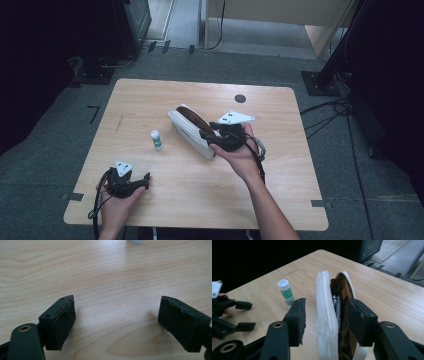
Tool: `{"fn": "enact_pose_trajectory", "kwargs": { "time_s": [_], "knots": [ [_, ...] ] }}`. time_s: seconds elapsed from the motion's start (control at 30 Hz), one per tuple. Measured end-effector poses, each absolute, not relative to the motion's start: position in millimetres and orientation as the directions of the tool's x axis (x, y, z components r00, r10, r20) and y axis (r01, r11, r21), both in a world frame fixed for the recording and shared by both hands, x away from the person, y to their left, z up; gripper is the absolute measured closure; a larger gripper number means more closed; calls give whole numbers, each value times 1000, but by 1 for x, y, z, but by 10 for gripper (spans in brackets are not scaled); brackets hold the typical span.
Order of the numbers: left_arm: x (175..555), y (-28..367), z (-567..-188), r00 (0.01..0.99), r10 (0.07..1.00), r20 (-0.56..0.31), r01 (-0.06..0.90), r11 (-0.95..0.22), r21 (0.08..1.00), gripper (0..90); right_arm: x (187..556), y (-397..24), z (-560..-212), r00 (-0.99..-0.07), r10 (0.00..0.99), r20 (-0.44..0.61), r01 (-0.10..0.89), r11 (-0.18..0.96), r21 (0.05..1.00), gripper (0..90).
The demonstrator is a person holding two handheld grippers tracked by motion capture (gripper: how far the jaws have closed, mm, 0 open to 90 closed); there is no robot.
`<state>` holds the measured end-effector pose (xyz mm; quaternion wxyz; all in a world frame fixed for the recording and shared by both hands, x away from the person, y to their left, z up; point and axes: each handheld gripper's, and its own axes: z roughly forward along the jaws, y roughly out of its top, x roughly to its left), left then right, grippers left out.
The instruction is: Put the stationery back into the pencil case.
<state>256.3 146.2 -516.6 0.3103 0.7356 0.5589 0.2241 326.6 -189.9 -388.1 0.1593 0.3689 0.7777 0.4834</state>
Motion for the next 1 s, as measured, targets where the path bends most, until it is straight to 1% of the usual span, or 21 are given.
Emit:
{"fn": "enact_pose_trajectory", "kwargs": {
  "time_s": [0.03,0.17,0.23,0.3,0.4,0.5,0.57,0.67,0.8,0.9,1.0],
  "knots": [
    [260,146,-516,281,959,-38,685,-173,708,149,325,-190,-388,-682,723,109,418,262,870,477],
    [274,141,-515,311,949,-57,678,-180,713,171,319,-194,-385,-688,719,98,408,272,871,457],
    [281,138,-515,325,943,-69,668,-177,723,208,317,-195,-385,-685,722,98,406,266,874,456],
    [288,136,-514,340,937,-80,659,-177,731,217,316,-197,-384,-683,724,97,404,264,876,455],
    [295,132,-513,341,936,-87,628,-158,762,254,315,-200,-384,-679,727,99,405,258,877,455],
    [302,129,-511,354,933,-64,593,-171,787,282,315,-201,-384,-678,728,101,405,255,878,456],
    [307,127,-508,373,926,-65,574,-175,800,282,314,-201,-384,-679,727,100,407,260,876,456],
    [315,123,-506,379,924,-56,551,-176,816,311,313,-202,-383,-679,728,99,407,261,875,456],
    [324,115,-510,384,923,-36,558,-200,805,345,312,-204,-381,-684,723,102,398,253,882,458],
    [330,110,-511,367,930,-26,567,-201,799,375,311,-205,-381,-686,721,99,395,254,883,459],
    [335,106,-514,349,937,-37,581,-185,793,394,310,-205,-381,-691,716,99,394,259,882,459]
  ]
}}
